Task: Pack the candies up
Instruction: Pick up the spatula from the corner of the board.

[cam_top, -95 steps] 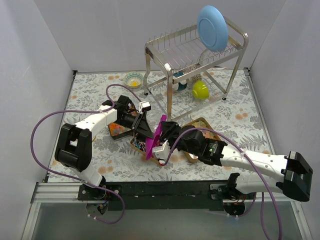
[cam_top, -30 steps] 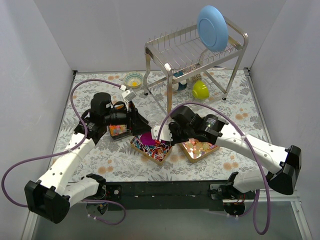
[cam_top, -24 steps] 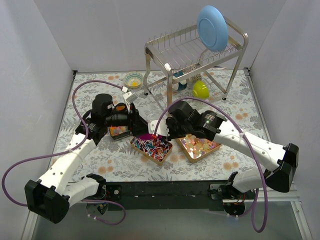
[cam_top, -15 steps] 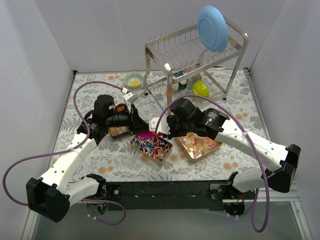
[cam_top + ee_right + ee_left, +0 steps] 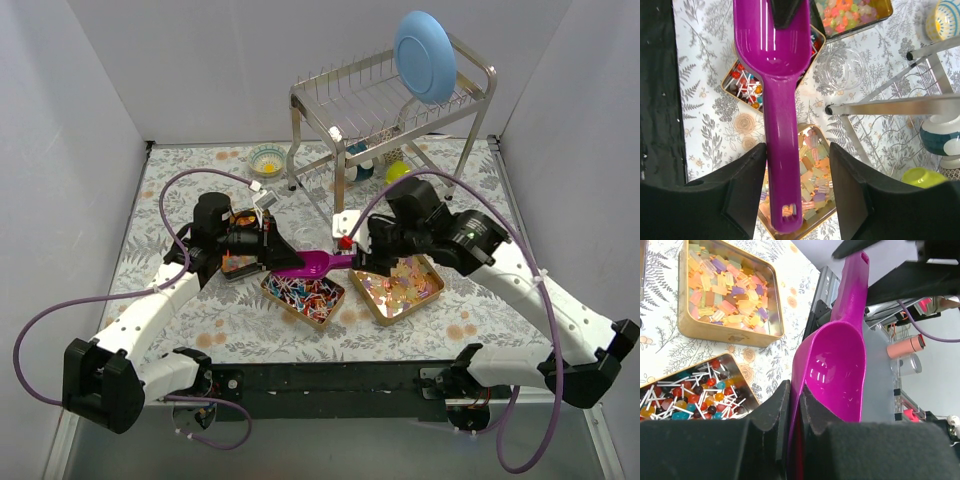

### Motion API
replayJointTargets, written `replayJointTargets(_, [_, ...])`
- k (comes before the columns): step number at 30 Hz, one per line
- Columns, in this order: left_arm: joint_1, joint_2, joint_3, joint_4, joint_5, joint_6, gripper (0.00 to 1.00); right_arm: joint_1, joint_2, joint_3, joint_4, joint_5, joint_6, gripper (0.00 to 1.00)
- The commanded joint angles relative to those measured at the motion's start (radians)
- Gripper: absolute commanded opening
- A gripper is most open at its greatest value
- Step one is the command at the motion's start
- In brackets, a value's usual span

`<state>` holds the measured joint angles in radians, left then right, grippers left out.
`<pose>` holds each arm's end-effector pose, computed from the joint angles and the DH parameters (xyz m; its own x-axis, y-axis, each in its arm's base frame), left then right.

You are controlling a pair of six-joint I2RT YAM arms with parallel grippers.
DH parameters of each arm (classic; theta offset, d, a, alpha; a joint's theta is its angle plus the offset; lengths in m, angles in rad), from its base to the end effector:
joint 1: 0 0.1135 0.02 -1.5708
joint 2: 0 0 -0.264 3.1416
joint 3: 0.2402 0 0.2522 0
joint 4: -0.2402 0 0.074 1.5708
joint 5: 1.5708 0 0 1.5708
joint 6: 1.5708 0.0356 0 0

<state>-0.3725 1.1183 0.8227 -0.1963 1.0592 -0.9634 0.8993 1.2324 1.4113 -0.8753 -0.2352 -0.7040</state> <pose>0.2094 -0.1152 0.2938 -0.9852 -0.0466 -0.1649 0.1490 0.2417 -0.9588 0.1466 0.1978 0.3955 0.2606 -0.6838 -0.6815 -0.9234 0.0295 -0.3826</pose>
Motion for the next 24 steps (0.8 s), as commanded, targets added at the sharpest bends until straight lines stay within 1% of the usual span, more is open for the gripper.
replayJointTargets(1, [0.001,-0.017,-0.016,0.04,0.088,-0.024,0.0,-0.086,-0.059,0.038,0.022,-0.162,0.052,0.6])
replayJointTargets(8, [0.001,-0.017,-0.002,0.031,0.084,-0.018,0.0,-0.092,0.012,0.058,0.041,-0.246,0.083,0.6])
replayJointTargets(12, [0.0,-0.028,0.007,0.017,0.064,-0.009,0.0,-0.092,0.068,0.089,0.021,-0.323,0.087,0.6])
replayJointTargets(16, [0.001,-0.04,0.004,0.015,0.056,-0.011,0.0,-0.091,0.105,0.095,0.004,-0.34,0.095,0.58])
replayJointTargets(21, [0.003,-0.045,0.001,0.014,0.051,-0.014,0.0,-0.092,0.11,0.081,0.012,-0.337,0.095,0.55])
replayJointTargets(23, [0.003,-0.041,0.003,0.017,0.053,-0.015,0.0,-0.092,0.11,0.074,0.015,-0.334,0.101,0.53])
replayJointTargets(24, [0.004,-0.04,0.003,0.02,0.053,-0.017,0.0,-0.091,0.105,0.072,0.015,-0.335,0.101,0.49])
